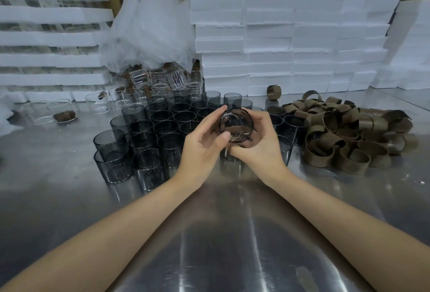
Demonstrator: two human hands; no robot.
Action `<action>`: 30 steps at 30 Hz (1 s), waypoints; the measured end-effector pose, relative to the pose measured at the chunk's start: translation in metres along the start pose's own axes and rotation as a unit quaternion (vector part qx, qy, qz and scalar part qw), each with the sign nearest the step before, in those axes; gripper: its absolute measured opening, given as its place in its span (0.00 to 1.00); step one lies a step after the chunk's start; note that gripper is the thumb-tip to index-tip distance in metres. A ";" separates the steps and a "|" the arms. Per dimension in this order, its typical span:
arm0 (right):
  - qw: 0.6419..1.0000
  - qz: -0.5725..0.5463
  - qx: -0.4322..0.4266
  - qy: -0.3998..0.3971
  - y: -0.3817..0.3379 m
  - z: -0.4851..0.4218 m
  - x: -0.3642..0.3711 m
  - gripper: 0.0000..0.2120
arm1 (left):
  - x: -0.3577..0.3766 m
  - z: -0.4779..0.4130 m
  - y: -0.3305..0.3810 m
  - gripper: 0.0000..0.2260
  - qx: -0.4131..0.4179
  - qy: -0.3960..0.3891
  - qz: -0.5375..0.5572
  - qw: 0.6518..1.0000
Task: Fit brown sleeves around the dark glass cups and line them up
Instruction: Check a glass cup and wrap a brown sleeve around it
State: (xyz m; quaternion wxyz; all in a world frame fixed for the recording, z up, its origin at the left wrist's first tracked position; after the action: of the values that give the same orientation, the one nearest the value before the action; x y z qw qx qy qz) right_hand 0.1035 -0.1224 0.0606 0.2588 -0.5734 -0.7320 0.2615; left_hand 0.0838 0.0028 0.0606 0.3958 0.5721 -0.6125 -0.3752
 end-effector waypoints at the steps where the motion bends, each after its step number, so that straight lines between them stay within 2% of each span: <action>1: 1.000 0.002 -0.002 -0.001 0.000 0.000 0.000 0.32 | -0.002 0.000 0.001 0.20 0.000 0.007 -0.004 1.000; 6: 1.000 0.012 -0.011 -0.022 0.000 0.001 0.002 0.32 | -0.007 0.003 0.004 0.20 0.002 0.036 -0.005 0.999; 9: 1.000 0.008 -0.002 -0.028 0.000 0.001 0.004 0.31 | -0.006 0.005 0.005 0.16 0.007 0.041 -0.008 0.999; 11: 0.999 -0.012 0.013 -0.027 0.000 0.000 0.004 0.29 | -0.006 0.008 0.006 0.15 0.017 0.045 -0.024 0.999; 13: 0.995 -0.078 0.056 -0.018 0.003 0.000 0.006 0.28 | -0.006 0.011 0.008 0.17 0.032 0.056 -0.065 0.996; 15: 0.975 -0.184 0.126 -0.001 0.011 0.003 0.013 0.30 | -0.006 0.013 0.010 0.20 0.047 0.061 -0.098 0.992; 18: 0.944 -0.250 0.214 -0.034 0.018 0.012 0.031 0.28 | -0.002 0.015 0.011 0.26 0.063 0.056 -0.128 0.988; 21: 0.883 -0.337 0.314 -0.092 0.021 0.028 0.052 0.26 | 0.000 0.016 0.011 0.30 0.057 0.045 -0.101 0.992; 23: 0.849 -0.376 0.358 -0.103 0.024 0.036 0.058 0.24 | -0.002 0.016 0.012 0.29 0.054 0.045 -0.079 0.994; 30: 0.827 -0.386 0.400 -0.088 0.033 0.040 0.055 0.25 | -0.003 0.014 0.013 0.22 0.029 0.061 -0.058 0.996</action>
State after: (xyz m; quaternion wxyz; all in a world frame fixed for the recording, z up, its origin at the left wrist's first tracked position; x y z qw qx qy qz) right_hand 0.0879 -0.0658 0.0136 0.4796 -0.0650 -0.7445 0.4599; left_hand 0.0658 0.0066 0.0667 0.3934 0.6400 -0.5633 -0.3440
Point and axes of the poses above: each hand's wrist, its own z-axis away from the middle knuckle, its own x-axis out of the palm, y = z × x, the point moved 9 cm from there along -z, towards the middle knuckle, and after that the axes turned 11 degrees about -x, right-handed, at the moved point
